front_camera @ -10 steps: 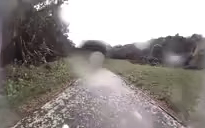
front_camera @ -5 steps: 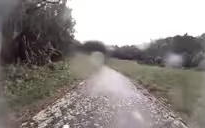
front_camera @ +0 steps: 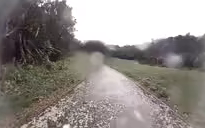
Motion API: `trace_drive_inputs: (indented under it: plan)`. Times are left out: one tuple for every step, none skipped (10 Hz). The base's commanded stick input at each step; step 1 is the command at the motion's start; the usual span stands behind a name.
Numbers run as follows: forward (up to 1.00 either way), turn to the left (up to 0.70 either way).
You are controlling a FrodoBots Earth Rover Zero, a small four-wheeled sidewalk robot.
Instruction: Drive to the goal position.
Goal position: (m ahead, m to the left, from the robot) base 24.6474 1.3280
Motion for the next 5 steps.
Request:
trace_drive_inputs:
  plan:
    - [0.70, 0.00]
    - [0.70, 0.00]
    - [0.70, 0.00]
    - [0.70, 0.00]
    - [0.70, 0.00]
